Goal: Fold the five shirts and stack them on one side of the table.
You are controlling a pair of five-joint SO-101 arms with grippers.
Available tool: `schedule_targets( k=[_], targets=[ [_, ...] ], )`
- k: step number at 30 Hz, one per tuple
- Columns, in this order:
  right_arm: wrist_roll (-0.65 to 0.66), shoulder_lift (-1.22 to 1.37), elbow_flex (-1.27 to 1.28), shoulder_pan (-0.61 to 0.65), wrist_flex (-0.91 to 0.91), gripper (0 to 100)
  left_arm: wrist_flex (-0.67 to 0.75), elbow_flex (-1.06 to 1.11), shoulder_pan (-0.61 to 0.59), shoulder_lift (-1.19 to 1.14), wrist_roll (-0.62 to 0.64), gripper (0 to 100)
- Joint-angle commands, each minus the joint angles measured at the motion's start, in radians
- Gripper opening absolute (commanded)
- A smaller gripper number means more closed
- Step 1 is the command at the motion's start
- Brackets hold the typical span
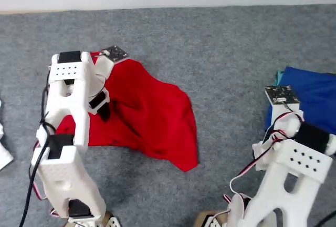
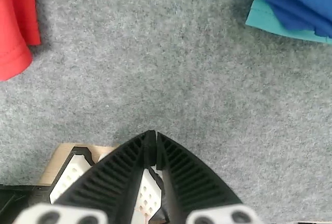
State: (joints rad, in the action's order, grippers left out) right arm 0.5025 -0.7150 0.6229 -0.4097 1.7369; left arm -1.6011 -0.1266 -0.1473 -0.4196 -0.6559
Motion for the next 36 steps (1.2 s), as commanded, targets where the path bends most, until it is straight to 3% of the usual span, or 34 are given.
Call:
schedule_targets(
  k=[1, 10, 18, 23, 36],
  targets=[
    [-0.011, -0.018, -0.006, 0.004, 0.007, 0.9, 0.012, -0.007, -0.002, 0.012, 0.000, 16],
    [-0.011, -0.018, -0.006, 0.004, 0.012, 0.9, 0.014, -0.097, -0.002, 0.107, 0.000, 16],
    [-0.012, -0.018, -0.005, 0.002, 0.005, 0.9, 0.077, -0.099, -0.003, 0.107, -0.005, 16],
    [-0.012, -0.016, -0.005, 0.002, 0.001, 0.9, 0.097, -0.094, -0.003, 0.106, 0.000, 22],
    [-0.009, -0.015, 0.029, 0.005, -0.028, 1.1, 0.167, -0.099, -0.049, 0.029, 0.002, 22]
  ],
)
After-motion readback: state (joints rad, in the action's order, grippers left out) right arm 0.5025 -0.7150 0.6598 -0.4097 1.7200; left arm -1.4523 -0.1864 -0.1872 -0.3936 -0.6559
